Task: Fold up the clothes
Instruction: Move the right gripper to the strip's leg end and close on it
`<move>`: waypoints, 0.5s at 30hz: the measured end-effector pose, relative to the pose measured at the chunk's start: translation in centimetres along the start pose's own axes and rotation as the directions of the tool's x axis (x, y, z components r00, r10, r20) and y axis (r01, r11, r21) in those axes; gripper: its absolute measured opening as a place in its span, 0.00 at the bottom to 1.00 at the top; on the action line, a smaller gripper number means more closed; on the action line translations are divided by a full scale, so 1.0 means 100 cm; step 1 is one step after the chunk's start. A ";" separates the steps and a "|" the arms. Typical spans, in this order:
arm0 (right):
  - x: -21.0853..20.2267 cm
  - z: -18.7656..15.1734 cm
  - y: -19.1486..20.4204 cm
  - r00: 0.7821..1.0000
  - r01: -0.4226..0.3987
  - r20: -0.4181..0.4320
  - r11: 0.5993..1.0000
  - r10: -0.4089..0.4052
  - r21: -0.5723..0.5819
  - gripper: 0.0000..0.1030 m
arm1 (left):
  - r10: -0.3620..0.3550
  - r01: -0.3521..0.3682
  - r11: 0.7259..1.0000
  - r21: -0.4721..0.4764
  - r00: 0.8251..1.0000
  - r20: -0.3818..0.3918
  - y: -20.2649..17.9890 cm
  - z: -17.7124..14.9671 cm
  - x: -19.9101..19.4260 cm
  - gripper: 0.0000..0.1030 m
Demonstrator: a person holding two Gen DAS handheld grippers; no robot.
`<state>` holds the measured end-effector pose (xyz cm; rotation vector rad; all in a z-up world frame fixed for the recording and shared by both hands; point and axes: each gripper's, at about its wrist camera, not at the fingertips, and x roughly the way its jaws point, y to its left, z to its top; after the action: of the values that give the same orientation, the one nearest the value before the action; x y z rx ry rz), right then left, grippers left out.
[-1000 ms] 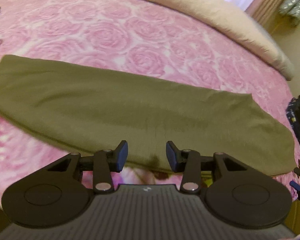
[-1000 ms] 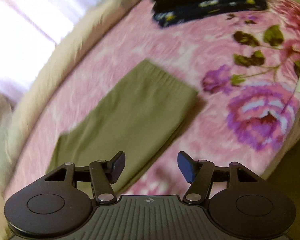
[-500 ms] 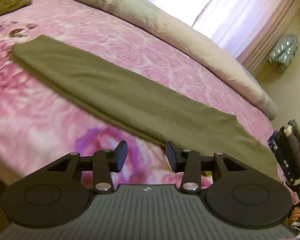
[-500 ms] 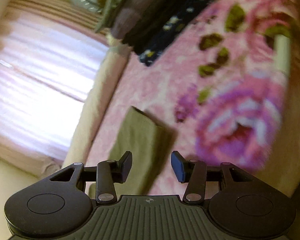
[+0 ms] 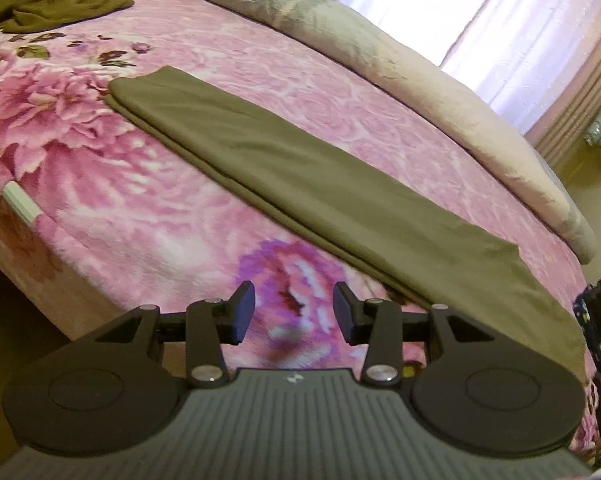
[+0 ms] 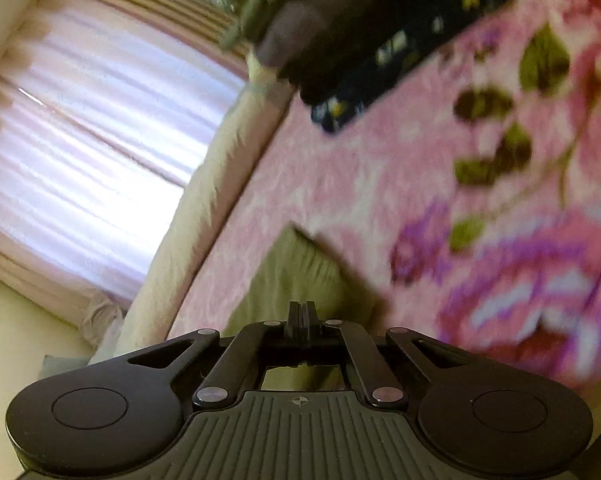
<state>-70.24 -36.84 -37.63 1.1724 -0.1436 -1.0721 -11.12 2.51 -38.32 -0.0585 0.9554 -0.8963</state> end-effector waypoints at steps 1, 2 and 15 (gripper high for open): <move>-0.004 0.004 -0.002 0.999 0.034 0.034 0.999 -0.034 -0.003 0.00 | 0.008 -0.008 1.000 -0.010 1.000 0.006 0.004 0.001 0.001 0.37; -0.003 0.008 -0.006 0.995 0.083 0.050 0.997 -0.083 0.002 0.00 | 0.019 -0.019 1.000 -0.022 1.000 0.009 0.009 0.003 0.002 0.37; 0.002 -0.013 -0.006 0.998 -0.003 -0.068 0.990 0.013 0.139 0.55 | 0.049 -0.047 0.992 -0.120 0.999 0.014 0.049 0.025 0.011 0.37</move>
<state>-69.69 -36.08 -38.79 1.3312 -0.1708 -1.0261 -5.88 4.10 -39.57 -0.1442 0.9904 -0.7925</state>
